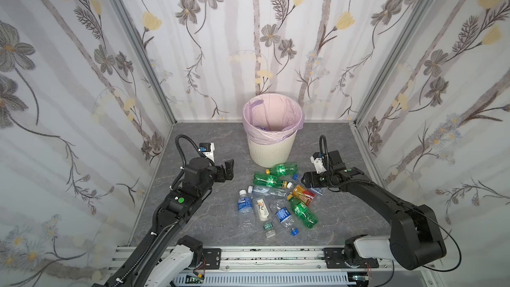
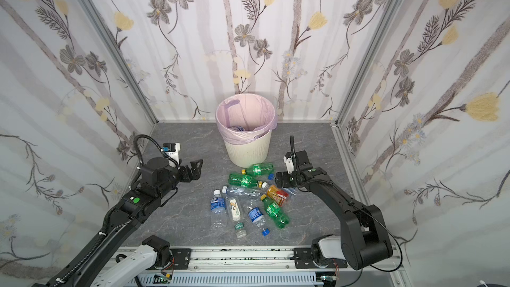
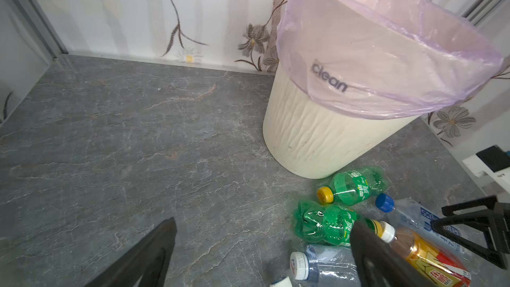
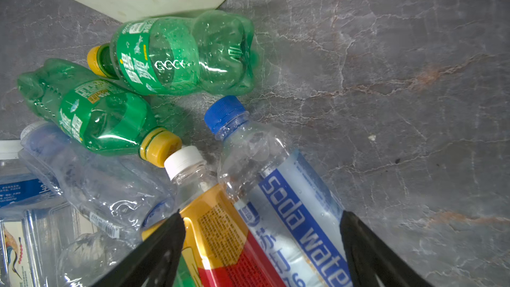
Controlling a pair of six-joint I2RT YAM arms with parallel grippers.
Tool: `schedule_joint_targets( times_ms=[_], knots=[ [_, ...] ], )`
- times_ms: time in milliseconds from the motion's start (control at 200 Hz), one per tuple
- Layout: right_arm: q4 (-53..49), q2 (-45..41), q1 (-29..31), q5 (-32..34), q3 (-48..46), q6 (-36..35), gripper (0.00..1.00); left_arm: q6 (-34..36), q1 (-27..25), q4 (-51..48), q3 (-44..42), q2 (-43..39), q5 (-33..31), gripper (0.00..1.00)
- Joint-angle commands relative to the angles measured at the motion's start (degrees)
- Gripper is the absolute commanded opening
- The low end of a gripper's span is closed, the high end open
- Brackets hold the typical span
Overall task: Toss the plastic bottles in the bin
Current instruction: 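Grasp the blue-capped soda water bottle with the right gripper and lift it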
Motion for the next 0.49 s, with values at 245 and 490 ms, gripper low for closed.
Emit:
schedule_joint_targets(
  times_ms=[245,490],
  knots=[
    [0.9,6.8,0.8,6.6,1.1,2.1,0.8,0.0,0.3,0.1,-0.8,0.1,-2.0,1.0],
    [1.4,9.1,1.1,8.9,1.5,3.4,0.75,0.1,0.5,0.2,-0.7,0.7,-2.1,1.0]
  ],
)
